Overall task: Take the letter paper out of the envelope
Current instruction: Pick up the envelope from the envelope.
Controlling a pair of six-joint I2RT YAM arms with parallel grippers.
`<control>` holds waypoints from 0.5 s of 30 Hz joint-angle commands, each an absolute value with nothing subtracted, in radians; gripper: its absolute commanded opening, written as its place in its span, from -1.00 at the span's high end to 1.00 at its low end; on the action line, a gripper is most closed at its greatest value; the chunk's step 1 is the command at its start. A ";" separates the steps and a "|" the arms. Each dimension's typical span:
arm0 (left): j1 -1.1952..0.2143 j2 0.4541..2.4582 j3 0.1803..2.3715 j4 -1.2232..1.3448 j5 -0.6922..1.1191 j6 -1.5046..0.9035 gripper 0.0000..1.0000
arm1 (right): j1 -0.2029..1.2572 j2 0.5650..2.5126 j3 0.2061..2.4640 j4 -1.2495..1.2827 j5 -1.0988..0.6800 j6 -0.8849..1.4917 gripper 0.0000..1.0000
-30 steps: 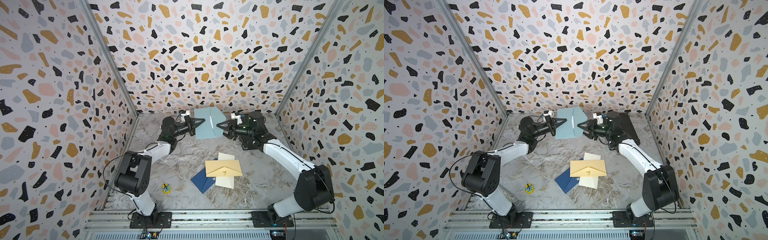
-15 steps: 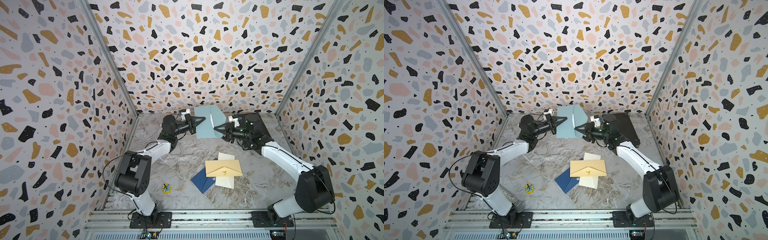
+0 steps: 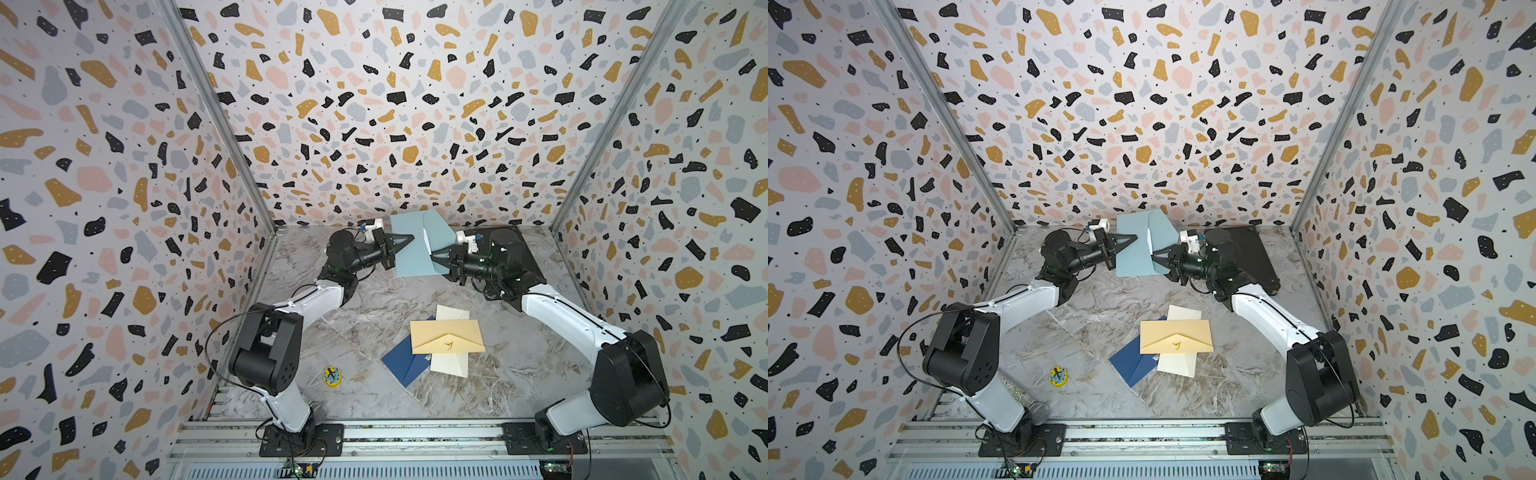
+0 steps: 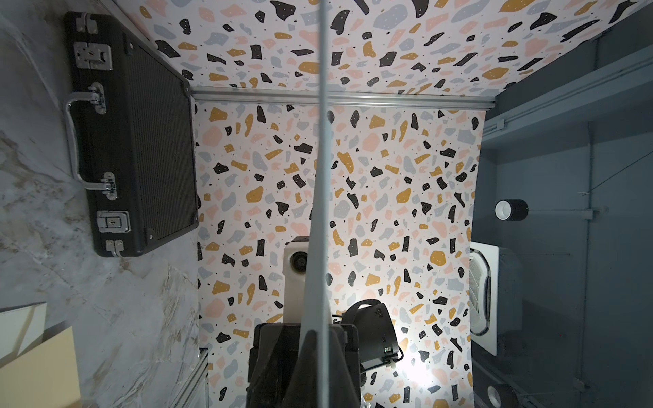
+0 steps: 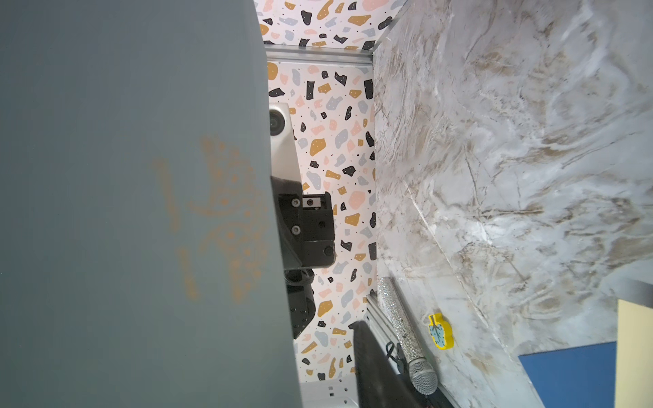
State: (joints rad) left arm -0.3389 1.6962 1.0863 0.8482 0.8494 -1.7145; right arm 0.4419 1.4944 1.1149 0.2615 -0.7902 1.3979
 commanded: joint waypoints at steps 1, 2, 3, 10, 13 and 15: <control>-0.351 1.648 1.083 0.856 0.866 -1.665 1.00 | 0.448 1.468 1.139 0.302 -0.772 1.420 0.50; -0.354 1.647 1.077 0.854 0.867 -1.661 1.00 | 0.448 1.467 1.141 0.312 -0.770 1.425 0.59; -0.356 1.647 1.072 0.852 0.867 -1.659 1.00 | 0.447 1.466 1.140 0.313 -0.767 1.429 0.68; -0.358 1.600 1.066 0.639 0.866 -1.522 0.09 | 0.446 1.408 1.185 -0.018 -0.674 1.204 1.00; -0.358 1.535 1.119 0.328 0.821 -1.344 -0.13 | 0.446 1.385 1.275 -0.379 -0.544 0.970 1.00; -0.357 1.499 1.179 0.099 0.772 -1.218 -0.15 | 0.446 1.376 1.326 -0.533 -0.448 0.844 1.00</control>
